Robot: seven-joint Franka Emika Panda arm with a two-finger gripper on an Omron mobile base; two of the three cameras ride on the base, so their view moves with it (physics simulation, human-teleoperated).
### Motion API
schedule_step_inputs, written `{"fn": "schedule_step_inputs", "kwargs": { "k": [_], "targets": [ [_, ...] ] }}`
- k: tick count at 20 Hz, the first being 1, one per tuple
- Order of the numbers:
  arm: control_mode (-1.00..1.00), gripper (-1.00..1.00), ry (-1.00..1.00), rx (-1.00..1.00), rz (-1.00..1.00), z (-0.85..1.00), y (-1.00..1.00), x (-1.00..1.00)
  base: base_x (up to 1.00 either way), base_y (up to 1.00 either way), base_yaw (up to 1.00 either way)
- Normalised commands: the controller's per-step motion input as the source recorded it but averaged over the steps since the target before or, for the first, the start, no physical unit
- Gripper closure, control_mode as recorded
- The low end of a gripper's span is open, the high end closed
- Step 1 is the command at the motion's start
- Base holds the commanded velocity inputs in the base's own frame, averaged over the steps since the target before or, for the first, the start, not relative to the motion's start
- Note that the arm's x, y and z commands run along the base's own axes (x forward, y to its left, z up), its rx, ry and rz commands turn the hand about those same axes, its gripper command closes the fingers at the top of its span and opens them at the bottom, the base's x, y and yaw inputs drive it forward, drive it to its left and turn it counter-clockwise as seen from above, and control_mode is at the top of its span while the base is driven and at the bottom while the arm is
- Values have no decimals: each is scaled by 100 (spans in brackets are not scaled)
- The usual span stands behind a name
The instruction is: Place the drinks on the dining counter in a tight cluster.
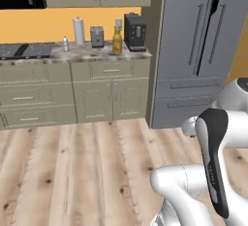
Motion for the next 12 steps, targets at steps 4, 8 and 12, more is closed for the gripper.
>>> {"fn": "schedule_step_inputs", "kwargs": {
  "k": [4,8,12],
  "targets": [
    [100,-100,0,0,0,0,0,0,100,74,-11],
    [100,-100,0,0,0,0,0,0,100,72,-19],
    [100,-100,0,0,0,0,0,0,100,47,-27]
  ]
}}
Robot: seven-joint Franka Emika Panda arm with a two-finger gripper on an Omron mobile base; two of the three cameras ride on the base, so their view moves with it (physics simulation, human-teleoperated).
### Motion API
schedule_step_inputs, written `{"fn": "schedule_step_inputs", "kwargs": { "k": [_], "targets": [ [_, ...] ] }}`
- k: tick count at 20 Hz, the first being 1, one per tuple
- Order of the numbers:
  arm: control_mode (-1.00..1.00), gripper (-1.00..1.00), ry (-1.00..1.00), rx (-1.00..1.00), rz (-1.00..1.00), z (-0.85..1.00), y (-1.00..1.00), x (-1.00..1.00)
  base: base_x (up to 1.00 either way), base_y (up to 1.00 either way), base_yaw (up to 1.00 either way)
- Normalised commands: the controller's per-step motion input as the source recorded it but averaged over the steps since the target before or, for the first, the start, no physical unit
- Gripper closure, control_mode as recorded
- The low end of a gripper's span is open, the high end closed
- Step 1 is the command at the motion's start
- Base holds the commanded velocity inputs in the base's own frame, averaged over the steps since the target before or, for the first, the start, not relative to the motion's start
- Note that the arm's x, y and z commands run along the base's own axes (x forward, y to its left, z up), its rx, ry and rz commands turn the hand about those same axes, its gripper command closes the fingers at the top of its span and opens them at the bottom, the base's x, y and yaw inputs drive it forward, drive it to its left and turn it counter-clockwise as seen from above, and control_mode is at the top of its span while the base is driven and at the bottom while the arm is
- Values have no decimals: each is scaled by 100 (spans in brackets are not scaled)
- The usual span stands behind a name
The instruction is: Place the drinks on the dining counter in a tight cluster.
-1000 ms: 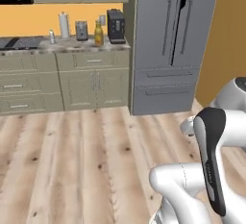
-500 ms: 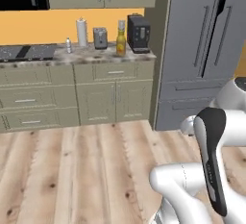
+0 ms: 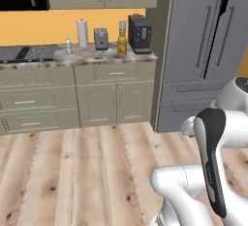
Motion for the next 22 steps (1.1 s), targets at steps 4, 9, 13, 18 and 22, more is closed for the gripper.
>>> {"fn": "schedule_step_inputs", "kwargs": {
  "k": [4,9,13,18,22],
  "targets": [
    [100,-100,0,0,0,0,0,0,100,47,-6],
    [100,-100,0,0,0,0,0,0,99,25,43],
    [100,-100,0,0,0,0,0,0,18,-51,13],
    [100,-100,0,0,0,0,0,0,86,-39,0],
    [100,-100,0,0,0,0,0,0,100,0,-1]
  ]
}}
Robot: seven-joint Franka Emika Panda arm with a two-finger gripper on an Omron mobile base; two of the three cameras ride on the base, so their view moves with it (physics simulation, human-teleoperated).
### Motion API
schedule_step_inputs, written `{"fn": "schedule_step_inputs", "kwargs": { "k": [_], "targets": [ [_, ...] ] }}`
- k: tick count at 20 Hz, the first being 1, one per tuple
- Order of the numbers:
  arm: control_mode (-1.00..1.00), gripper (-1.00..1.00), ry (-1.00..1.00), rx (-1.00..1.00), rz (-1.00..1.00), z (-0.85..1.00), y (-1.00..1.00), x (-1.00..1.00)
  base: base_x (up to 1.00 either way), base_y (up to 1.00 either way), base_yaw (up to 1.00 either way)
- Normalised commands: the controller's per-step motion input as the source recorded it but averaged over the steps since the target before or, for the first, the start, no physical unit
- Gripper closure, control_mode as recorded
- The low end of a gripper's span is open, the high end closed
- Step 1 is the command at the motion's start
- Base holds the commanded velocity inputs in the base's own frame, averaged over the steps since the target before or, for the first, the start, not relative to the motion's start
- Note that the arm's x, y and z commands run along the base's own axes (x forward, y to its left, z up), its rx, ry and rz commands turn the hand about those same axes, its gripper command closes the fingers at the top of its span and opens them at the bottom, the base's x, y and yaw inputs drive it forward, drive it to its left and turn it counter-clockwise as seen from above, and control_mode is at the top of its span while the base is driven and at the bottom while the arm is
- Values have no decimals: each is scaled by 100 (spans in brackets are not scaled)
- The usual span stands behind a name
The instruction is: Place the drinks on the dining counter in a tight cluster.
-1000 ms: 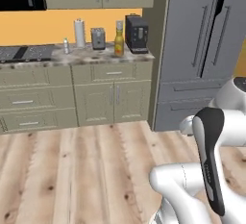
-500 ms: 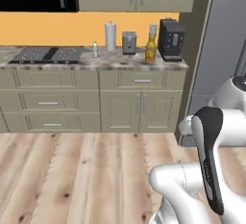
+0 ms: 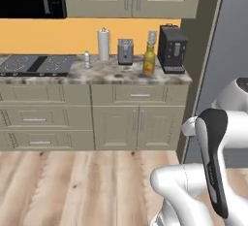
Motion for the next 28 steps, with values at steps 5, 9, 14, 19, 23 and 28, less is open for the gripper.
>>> {"fn": "schedule_step_inputs", "kwargs": {
  "k": [5,9,14,19,23,28],
  "targets": [
    [100,-100,0,0,0,0,0,0,100,0,-2],
    [100,-100,0,0,0,0,0,0,100,16,-23],
    [100,-100,0,0,0,0,0,0,96,35,-34],
    [100,-100,0,0,0,0,0,0,94,51,-38],
    [100,-100,0,0,0,0,0,0,90,46,-28],
    [100,-100,0,0,0,0,0,0,72,23,-23]
  ]
}}
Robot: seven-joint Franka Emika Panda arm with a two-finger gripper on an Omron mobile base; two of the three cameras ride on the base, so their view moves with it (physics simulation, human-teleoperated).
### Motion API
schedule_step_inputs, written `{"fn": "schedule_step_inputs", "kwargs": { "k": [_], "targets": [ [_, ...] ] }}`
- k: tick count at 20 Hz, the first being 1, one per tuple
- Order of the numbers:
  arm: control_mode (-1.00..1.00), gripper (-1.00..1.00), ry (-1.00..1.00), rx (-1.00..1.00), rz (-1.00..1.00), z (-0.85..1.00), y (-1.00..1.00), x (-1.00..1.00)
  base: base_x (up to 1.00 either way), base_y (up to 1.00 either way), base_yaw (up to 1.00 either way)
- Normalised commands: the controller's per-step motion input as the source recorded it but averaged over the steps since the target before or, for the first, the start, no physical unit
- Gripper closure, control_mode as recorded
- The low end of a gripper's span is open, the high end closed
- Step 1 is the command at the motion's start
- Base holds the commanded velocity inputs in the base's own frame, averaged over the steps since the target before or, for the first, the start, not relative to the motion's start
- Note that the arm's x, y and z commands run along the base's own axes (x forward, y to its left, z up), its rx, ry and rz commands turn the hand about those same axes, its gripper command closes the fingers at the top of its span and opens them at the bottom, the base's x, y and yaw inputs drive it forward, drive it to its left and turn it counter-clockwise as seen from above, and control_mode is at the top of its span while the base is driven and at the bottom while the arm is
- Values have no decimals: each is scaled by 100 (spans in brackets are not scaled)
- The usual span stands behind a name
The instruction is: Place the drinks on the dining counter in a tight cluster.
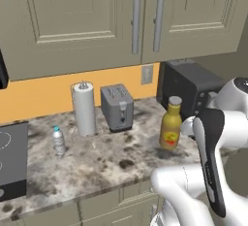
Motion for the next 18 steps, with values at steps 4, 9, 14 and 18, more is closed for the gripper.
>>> {"fn": "schedule_step_inputs", "kwargs": {
  "k": [4,9,14,18],
  "targets": [
    [100,-100,0,0,0,0,0,0,7,0,-11],
    [100,-100,0,0,0,0,0,0,9,0,-2],
    [100,-100,0,0,0,0,0,0,0,0,0],
    [100,-100,0,0,0,0,0,0,0,0,0]
  ]
}}
